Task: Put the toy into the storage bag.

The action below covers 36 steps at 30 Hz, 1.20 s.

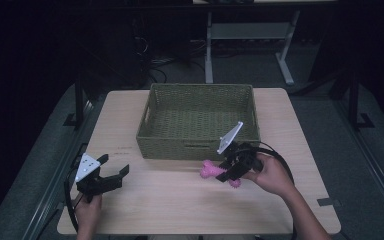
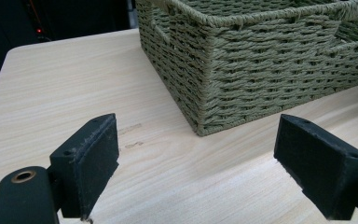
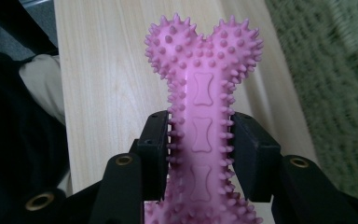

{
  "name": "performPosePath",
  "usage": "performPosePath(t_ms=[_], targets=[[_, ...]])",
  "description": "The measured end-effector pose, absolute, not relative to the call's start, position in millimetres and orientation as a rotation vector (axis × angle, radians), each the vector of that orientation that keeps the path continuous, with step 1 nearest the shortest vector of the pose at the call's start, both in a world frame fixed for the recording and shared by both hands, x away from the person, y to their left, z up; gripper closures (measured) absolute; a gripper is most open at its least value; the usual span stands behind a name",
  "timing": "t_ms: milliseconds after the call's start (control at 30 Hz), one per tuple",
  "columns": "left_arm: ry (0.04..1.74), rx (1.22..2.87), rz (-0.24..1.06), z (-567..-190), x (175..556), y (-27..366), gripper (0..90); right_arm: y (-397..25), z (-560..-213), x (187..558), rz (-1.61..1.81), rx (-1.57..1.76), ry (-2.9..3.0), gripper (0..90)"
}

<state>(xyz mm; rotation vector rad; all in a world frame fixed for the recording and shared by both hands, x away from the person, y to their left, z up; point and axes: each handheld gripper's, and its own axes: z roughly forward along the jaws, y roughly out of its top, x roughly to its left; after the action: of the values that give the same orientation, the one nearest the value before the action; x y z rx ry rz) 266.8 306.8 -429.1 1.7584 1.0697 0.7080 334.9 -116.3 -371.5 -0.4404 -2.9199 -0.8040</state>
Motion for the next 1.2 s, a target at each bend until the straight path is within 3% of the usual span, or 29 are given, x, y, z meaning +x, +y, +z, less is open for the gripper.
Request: performPosePath(t_ms=[367,1200], targets=[[1.071,1.755,0.706,-428.9,266.6,307.0,13.3,-122.7,-336.1,357.1,-0.890,-0.431,-2.895,58.1],[1.072,1.755,0.703,-429.1,267.8,304.1,13.3,-124.7,-306.5,382.8,-0.914,-0.414,-2.889,58.1]])
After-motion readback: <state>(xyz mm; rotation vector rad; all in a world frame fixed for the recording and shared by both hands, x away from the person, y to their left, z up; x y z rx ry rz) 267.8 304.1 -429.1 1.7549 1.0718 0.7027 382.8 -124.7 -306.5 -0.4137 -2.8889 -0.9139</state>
